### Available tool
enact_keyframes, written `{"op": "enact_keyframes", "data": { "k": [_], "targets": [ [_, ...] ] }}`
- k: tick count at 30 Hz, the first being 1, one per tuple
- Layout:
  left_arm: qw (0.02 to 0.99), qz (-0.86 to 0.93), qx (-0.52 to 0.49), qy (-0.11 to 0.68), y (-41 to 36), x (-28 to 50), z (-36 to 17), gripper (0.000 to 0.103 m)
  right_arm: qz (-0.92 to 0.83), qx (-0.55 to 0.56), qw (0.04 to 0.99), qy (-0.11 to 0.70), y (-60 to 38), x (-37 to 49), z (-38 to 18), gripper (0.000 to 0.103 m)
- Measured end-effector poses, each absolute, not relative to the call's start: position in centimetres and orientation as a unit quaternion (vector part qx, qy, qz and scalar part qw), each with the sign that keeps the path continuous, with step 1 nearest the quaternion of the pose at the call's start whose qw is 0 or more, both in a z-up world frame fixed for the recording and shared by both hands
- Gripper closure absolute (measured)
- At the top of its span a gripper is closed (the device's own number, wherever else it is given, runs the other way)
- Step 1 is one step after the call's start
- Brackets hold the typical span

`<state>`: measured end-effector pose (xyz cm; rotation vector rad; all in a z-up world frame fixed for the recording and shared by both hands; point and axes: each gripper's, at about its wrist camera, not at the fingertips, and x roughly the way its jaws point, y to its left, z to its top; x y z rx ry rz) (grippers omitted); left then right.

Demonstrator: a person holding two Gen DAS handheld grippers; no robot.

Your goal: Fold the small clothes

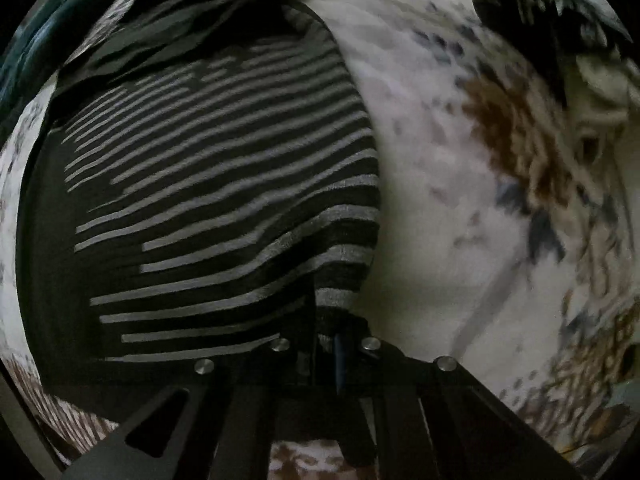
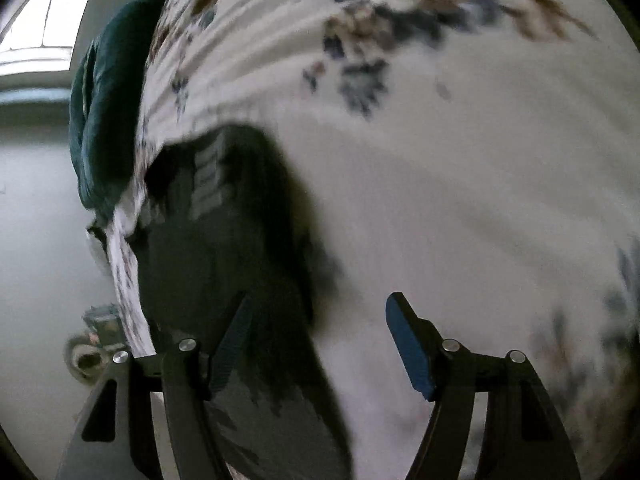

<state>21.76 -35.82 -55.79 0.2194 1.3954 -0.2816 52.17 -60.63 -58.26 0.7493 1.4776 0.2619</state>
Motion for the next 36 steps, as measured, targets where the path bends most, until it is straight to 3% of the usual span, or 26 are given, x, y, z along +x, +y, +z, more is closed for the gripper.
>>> {"op": "enact_keyframes", "data": {
  "k": [4,5,7,8,9,18,25,32,36],
  "targets": [
    [0.770,-0.123,0.064,0.623,-34.0,22.2,-52.7,0.099,0.123,0.361,0.654,0.653,-59.4,57.9,-61.3,0.032],
    [0.775,-0.120,0.058,0.618,-33.3,22.5,-51.8,0.099,0.134,0.375,0.641,0.656,-58.8,58.9,-62.1,0.036],
    [0.784,-0.113,0.049,0.608,-32.2,22.4,-50.3,0.099,0.147,0.391,0.624,0.660,-57.3,60.0,-63.3,0.055],
    [0.789,-0.107,0.041,0.604,-31.0,22.6,-49.4,0.099,0.150,0.378,0.628,0.663,-56.3,60.5,-63.3,0.087],
    [0.792,-0.103,0.032,0.601,-30.2,22.7,-48.7,0.099,0.139,0.363,0.637,0.666,-55.5,60.6,-63.0,0.097],
    [0.820,-0.032,-0.068,0.567,-19.6,22.8,-42.8,0.099,0.141,0.254,0.698,0.655,-48.7,63.9,-51.2,0.098],
    [0.801,0.020,-0.211,0.560,-7.9,21.6,-43.2,0.099,0.158,0.136,0.722,0.660,-35.1,67.5,-42.3,0.098],
    [0.749,0.060,-0.334,0.569,2.5,19.8,-49.1,0.099,0.165,0.048,0.724,0.668,-16.2,69.7,-42.9,0.098],
    [0.744,0.065,-0.344,0.570,5.6,19.4,-51.2,0.100,0.148,0.012,0.718,0.680,-8.7,69.5,-46.2,0.098]
  ]
}}
